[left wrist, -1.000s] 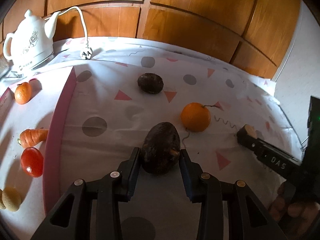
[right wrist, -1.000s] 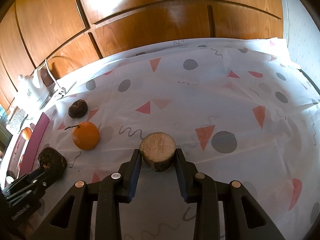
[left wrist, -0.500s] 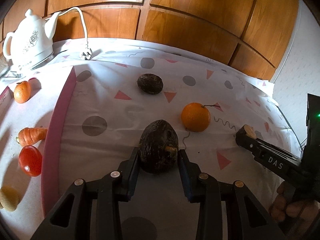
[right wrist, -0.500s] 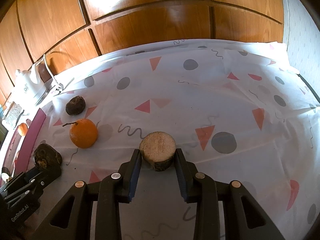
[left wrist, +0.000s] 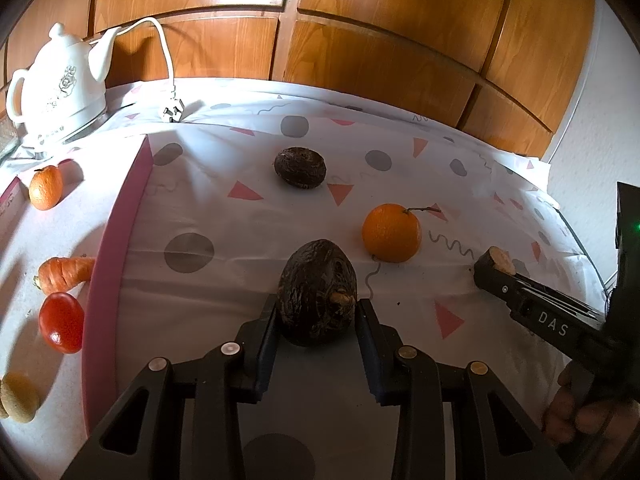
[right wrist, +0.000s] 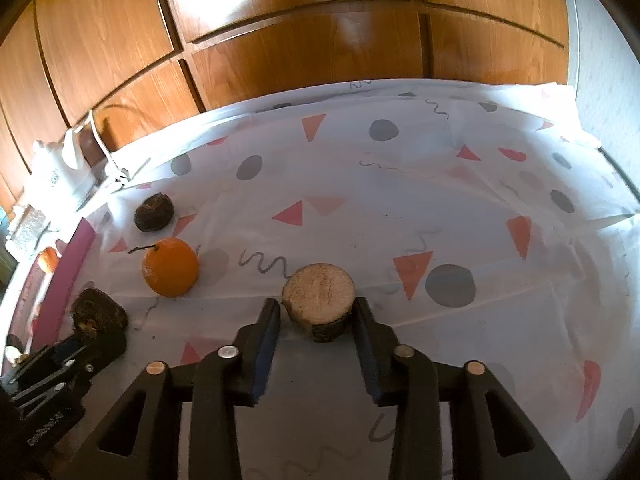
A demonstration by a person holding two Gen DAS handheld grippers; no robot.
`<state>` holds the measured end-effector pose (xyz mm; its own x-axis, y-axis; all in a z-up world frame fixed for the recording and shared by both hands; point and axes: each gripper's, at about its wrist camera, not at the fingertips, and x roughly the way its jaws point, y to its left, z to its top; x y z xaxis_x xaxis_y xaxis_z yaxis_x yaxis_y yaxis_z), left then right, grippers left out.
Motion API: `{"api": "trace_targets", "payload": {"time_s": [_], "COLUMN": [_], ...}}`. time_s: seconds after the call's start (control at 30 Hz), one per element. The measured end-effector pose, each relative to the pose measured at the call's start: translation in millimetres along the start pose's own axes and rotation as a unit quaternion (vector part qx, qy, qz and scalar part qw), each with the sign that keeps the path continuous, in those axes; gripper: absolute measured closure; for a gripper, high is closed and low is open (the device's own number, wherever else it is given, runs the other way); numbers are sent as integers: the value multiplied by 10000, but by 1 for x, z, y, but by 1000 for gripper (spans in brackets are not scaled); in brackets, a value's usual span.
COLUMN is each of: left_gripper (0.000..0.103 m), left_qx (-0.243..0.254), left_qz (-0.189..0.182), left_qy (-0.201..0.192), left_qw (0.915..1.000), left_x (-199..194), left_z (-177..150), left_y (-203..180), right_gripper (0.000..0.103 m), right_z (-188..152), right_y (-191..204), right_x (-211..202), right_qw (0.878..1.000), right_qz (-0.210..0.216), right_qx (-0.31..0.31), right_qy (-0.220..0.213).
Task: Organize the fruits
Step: 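Carry the avocado and root slice with both tools over the tray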
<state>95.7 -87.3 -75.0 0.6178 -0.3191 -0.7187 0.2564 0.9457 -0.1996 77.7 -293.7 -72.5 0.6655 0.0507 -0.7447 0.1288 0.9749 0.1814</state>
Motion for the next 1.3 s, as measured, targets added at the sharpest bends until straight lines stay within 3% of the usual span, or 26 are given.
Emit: {"api": "trace_targets", "payload": {"time_s": [0.67, 1.3], "left_gripper": [66, 66], "left_qx": [233, 393], "left_qz": [246, 182], "left_qy": [34, -38], "left_qw": [9994, 9991], "left_x": [-7, -37], "left_z": [-2, -11], "left_y": [-9, -22], "right_gripper": [69, 69], "right_z": [0, 1], "right_y": [7, 10], "right_x": [2, 1], "right_qw": [9996, 9992], "right_qz": [-213, -277], "right_qx": [-198, -281], "right_qy": [20, 36]}}
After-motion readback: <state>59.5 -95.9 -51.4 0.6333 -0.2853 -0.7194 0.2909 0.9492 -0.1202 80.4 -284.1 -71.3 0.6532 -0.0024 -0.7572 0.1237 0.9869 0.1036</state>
